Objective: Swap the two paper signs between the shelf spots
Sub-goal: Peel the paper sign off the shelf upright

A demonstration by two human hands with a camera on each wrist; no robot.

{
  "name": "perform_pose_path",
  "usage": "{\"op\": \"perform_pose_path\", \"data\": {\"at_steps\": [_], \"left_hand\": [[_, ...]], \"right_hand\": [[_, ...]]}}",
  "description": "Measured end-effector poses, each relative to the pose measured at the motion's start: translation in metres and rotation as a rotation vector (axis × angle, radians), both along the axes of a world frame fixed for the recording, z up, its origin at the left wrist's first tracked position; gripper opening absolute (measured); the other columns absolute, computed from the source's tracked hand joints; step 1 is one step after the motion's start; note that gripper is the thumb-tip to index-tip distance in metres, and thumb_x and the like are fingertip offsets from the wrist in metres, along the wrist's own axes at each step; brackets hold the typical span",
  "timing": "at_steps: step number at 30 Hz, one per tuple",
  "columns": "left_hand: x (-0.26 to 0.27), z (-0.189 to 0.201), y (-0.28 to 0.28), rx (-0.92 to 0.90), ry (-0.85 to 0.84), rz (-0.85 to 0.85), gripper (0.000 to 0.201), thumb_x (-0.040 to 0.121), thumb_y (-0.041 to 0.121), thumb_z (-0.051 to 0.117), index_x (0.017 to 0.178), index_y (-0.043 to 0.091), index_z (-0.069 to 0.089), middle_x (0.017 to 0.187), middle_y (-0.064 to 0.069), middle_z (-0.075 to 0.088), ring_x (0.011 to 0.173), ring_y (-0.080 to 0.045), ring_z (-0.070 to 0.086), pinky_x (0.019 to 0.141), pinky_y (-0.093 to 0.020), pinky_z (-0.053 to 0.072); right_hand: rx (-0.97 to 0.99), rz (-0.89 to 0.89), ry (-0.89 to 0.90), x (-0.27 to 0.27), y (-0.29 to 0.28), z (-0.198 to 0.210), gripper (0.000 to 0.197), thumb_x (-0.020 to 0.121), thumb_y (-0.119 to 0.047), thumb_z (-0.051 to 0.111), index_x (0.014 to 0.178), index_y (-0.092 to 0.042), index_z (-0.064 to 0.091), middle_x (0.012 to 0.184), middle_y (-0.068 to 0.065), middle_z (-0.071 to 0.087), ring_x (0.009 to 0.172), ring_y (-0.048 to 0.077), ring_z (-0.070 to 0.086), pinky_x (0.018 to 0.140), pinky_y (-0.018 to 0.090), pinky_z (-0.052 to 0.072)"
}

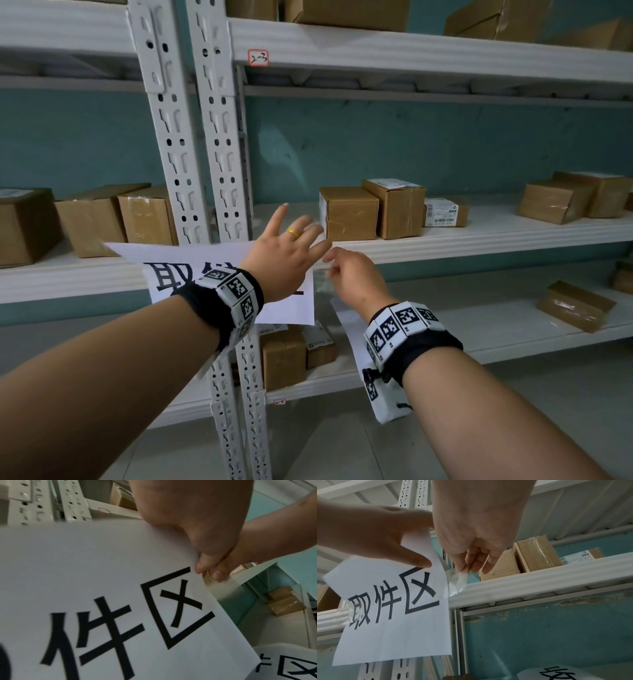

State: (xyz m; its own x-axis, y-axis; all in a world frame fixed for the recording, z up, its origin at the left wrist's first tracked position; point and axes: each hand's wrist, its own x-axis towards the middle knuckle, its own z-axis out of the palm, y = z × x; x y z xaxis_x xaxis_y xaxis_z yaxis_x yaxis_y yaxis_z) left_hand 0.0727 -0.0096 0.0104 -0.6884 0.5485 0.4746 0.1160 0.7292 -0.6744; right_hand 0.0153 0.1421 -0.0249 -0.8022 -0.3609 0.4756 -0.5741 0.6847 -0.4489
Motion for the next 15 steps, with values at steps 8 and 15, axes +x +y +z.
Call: {"op": "perform_pose_path", "data": {"at_steps": [8, 15], "left_hand": [[0.025, 0.015, -0.045, 0.191, -0.017, 0.27, 0.089, 0.085, 0.05, 0.056, 0.153, 0.022, 0.006, 0.142, -0.005, 0.046, 0.136, -0.027, 0.036, 0.114, -0.059, 0.008], [0.039, 0.02, -0.084, 0.401, -0.036, 0.419, 0.07, 0.091, 0.047, 0.049, 0.15, 0.025, 0.019, 0.138, 0.0, 0.047, 0.133, -0.025, 0.04, 0.114, -0.055, 0.013]], "right_hand": [[0.054, -0.014, -0.026, 0.01, 0.0, 0.005, 0.021, 0.093, -0.014, 0.046, 0.097, -0.017, 0.066, 0.103, 0.002, 0.066, 0.094, 0.021, 0.06, 0.076, 0.027, 0.045], [0.066, -0.071, -0.051, 0.012, -0.004, 0.005, 0.021, 0.093, -0.014, 0.046, 0.101, -0.016, 0.066, 0.109, 0.002, 0.067, 0.097, 0.02, 0.06, 0.077, 0.026, 0.045]]}}
